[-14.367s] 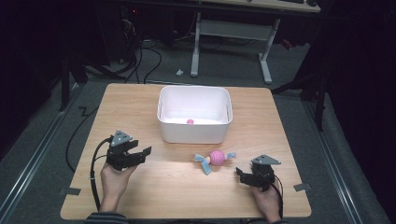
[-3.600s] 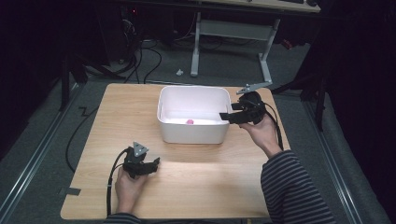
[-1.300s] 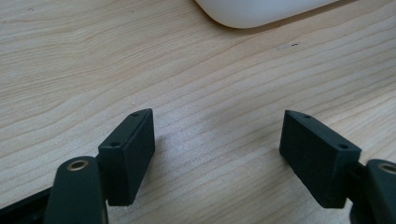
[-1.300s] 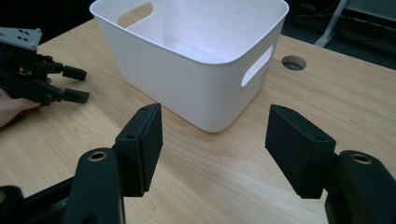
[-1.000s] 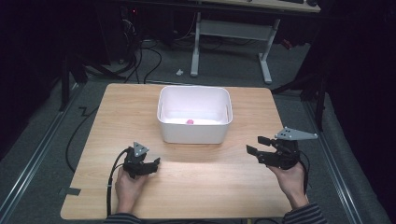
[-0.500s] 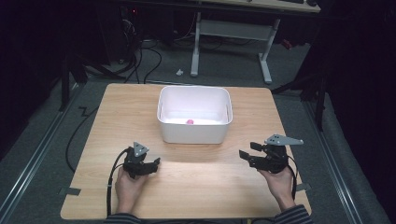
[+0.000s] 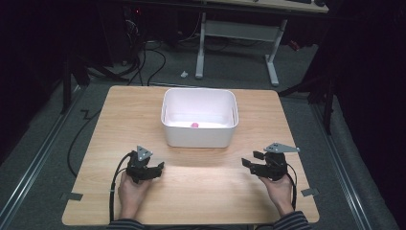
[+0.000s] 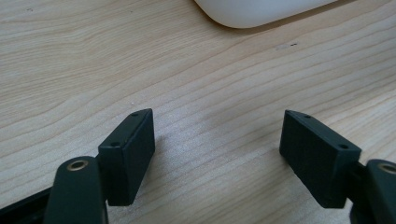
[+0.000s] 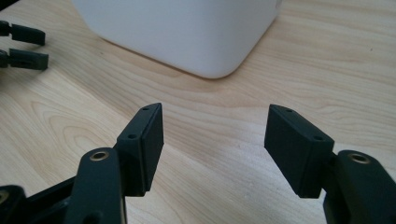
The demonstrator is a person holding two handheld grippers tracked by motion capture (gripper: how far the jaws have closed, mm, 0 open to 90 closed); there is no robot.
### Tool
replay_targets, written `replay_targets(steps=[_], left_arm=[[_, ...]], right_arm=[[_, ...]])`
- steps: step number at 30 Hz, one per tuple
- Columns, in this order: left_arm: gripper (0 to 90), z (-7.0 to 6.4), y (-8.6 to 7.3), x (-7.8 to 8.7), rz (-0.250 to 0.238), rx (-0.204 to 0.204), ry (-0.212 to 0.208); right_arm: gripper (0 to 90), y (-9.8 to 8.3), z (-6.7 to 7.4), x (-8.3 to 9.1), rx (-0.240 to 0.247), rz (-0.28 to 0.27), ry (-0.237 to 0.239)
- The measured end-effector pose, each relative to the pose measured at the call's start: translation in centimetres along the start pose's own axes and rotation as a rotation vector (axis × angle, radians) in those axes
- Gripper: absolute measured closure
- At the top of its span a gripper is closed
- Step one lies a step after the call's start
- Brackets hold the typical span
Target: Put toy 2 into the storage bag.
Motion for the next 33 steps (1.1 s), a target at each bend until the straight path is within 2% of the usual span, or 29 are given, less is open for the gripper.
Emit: replay_targets(steps=[5, 11, 27, 29, 33], left_arm=[[26.9, 0.0, 0.0, 0.0, 0.000, 0.000, 0.000], [26.9, 0.0, 0.0, 0.0, 0.000, 0.000, 0.000], [26.9, 0.0, 0.0, 0.0, 0.000, -0.001, 0.000], [26.9, 0.0, 0.0, 0.0, 0.000, 0.000, 0.000], [26.8, 0.0, 0.0, 0.0, 0.000, 0.000, 0.000]], right_arm=[[37.8, -0.7, -0.1, -0.9, -0.019, 0.021, 0.003], [37.3, -1.3, -0.1, -1.9, -0.015, 0.032, -0.005], [34.8, -3.2, -0.5, -4.5, 0.013, 0.097, -0.099], [34.3, -3.4, -0.4, -4.8, 0.025, 0.093, -0.125], [33.4, -3.6, -0.3, -5.2, 0.047, 0.100, -0.150]])
Point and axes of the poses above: each handheld gripper's, and its own axes: x roughly backward along the jaws, y roughly out of its top, z roughly to its left, the point moved 2 cm from there along -x, roughly forward along the jaws, and after that the axes turned 5 degrees about -y, right-handed, at the moved point
